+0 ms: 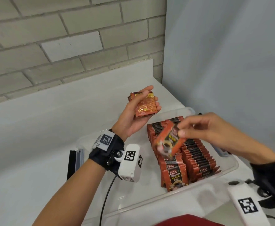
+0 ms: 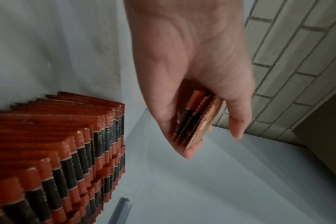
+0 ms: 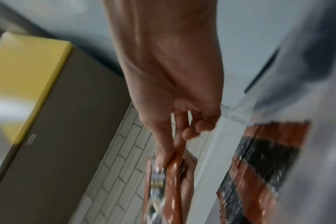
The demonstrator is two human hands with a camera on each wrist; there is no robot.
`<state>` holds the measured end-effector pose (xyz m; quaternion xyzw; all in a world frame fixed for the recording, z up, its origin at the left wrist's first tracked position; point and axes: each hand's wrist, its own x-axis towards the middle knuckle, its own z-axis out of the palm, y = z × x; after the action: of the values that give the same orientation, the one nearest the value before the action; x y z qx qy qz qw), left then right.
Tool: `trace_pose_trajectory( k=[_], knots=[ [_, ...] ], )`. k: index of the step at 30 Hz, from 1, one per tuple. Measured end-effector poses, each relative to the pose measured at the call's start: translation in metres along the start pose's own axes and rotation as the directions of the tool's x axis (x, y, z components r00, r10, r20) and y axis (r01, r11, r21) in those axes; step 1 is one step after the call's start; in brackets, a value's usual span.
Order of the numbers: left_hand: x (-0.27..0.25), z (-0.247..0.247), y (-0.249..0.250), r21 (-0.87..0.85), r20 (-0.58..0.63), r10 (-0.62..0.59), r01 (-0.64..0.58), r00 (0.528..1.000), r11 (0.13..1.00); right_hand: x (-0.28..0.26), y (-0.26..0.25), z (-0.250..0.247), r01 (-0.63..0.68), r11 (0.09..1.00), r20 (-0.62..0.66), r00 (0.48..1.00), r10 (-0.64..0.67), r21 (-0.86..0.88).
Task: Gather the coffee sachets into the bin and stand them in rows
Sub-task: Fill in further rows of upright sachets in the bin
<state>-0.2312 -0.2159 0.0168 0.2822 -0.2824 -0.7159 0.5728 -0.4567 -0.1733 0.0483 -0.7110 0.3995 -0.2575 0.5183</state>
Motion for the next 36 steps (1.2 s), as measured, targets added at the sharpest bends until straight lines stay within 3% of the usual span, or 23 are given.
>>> trace_pose_trajectory(
  k=[3, 7, 16, 19, 27, 30, 33, 36],
  knots=[
    [-0.001, 0.003, 0.001, -0.002, 0.005, 0.008, -0.008, 1.000, 1.000, -0.007, 0.004, -0.001, 0.104, 0.918, 0.172, 0.984, -0.040, -0.383],
    [-0.003, 0.006, 0.001, -0.013, 0.006, 0.017, -0.016, 1.000, 1.000, -0.010, 0.016, 0.012, 0.176, 0.791, 0.266, 0.964, -0.017, -0.586],
    [-0.002, 0.003, 0.002, -0.040, -0.008, 0.030, -0.030, 1.000, 0.999, -0.015, 0.030, 0.030, 0.180, 0.755, 0.345, 0.936, 0.065, -0.631],
    [-0.002, 0.002, 0.001, -0.040, -0.004, 0.030, -0.031, 1.000, 0.999, -0.017, 0.029, 0.029, 0.147, 0.787, 0.323, 0.944, 0.069, -0.599],
    [-0.001, 0.000, 0.001, -0.053, 0.006, 0.031, -0.031, 1.000, 0.998, -0.014, 0.033, 0.024, 0.208, 0.787, 0.371, 0.928, 0.029, -0.581],
    [0.000, -0.002, 0.000, -0.036, 0.006, 0.031, -0.031, 0.999, 0.999, -0.012, 0.025, 0.021, 0.158, 0.856, 0.319, 0.948, 0.009, -0.493],
    [0.001, -0.002, -0.001, 0.008, 0.011, 0.030, -0.030, 0.999, 1.000, -0.006, 0.015, 0.018, 0.111, 0.937, 0.112, 0.991, -0.077, -0.330],
    [0.000, -0.002, -0.003, 0.092, 0.026, 0.023, -0.025, 0.999, 0.995, 0.004, 0.015, 0.018, 0.054, 0.987, -0.093, 0.993, -0.068, -0.149]
  ],
)
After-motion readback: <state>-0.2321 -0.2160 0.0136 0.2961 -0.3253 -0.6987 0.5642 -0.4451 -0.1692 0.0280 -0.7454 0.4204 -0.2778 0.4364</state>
